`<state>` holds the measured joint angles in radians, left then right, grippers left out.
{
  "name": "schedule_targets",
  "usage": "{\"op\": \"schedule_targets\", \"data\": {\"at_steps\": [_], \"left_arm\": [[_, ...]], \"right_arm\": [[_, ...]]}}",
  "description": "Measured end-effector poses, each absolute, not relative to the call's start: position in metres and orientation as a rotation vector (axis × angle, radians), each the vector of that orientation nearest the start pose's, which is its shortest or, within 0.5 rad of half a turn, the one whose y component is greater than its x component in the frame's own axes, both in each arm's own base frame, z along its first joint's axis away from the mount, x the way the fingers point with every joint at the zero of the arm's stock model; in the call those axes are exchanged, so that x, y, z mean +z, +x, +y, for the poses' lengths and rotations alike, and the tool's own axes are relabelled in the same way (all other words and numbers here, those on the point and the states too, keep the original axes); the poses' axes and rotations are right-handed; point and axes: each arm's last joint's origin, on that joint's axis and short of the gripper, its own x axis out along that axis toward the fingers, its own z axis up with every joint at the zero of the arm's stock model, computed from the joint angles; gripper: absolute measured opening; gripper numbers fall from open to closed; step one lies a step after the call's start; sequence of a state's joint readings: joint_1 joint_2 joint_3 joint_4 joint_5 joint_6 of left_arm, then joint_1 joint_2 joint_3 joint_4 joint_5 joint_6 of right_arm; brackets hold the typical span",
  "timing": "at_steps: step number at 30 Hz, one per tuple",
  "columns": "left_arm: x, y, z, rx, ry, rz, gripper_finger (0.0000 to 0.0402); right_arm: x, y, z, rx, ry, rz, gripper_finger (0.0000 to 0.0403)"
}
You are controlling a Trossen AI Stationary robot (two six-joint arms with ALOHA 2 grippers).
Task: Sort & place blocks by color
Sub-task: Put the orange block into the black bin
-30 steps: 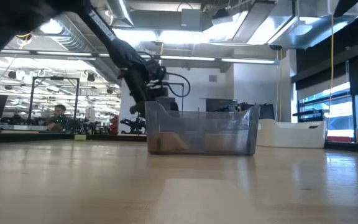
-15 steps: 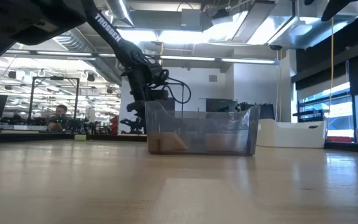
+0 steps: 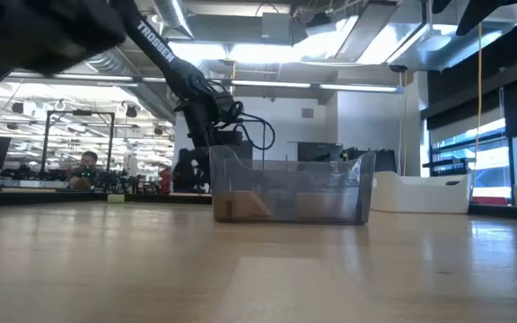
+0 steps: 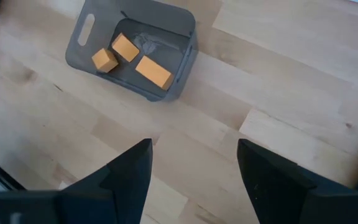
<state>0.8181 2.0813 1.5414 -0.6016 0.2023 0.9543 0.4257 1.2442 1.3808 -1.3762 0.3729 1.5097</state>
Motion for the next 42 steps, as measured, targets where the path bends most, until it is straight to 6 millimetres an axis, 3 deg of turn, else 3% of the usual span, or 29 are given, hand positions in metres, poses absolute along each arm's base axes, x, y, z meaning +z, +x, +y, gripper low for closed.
{"op": "schedule_targets", "data": {"at_steps": [8, 13, 16, 19, 24, 30, 34, 38, 42], "left_arm": [[0.145, 0.302, 0.31, -0.017, 0.243, 1.187, 0.0165], [0.142, 0.306, 0.305, -0.008, 0.259, 1.228, 0.0149], [0.147, 0.308, 0.301, 0.02, 0.253, 1.247, 0.0113], [0.154, 0.307, 0.297, 0.039, 0.208, 1.254, 0.0111], [0.187, 0.297, 0.282, 0.035, 0.112, 1.245, 0.0111], [0.248, 0.296, 0.236, -0.079, -0.071, 1.06, 0.0111], [0.27, 0.313, 0.189, -0.199, -0.138, 0.992, 0.0111], [0.276, 0.336, 0.141, -0.317, -0.078, 0.977, 0.0111], [0.267, 0.357, 0.106, -0.385, -0.031, 0.992, 0.0111]], "right_arm": [[0.357, 0.188, 0.073, -0.768, 0.866, 0.89, 0.0234], [0.357, 0.188, 0.073, -0.768, 0.867, 0.889, 0.0234], [0.357, 0.188, 0.073, -0.767, 0.867, 0.889, 0.0234], [0.357, 0.188, 0.073, -0.767, 0.867, 0.889, 0.0234], [0.357, 0.187, 0.072, -0.777, 0.853, 0.879, 0.0234], [0.357, 0.188, 0.069, -0.818, 0.801, 0.806, 0.0234], [0.358, 0.189, 0.065, -0.821, 0.762, 0.8, 0.0234], [0.358, 0.191, 0.06, -0.82, 0.728, 0.811, 0.0234], [0.358, 0.192, 0.057, -0.809, 0.692, 0.822, 0.0234]]}}
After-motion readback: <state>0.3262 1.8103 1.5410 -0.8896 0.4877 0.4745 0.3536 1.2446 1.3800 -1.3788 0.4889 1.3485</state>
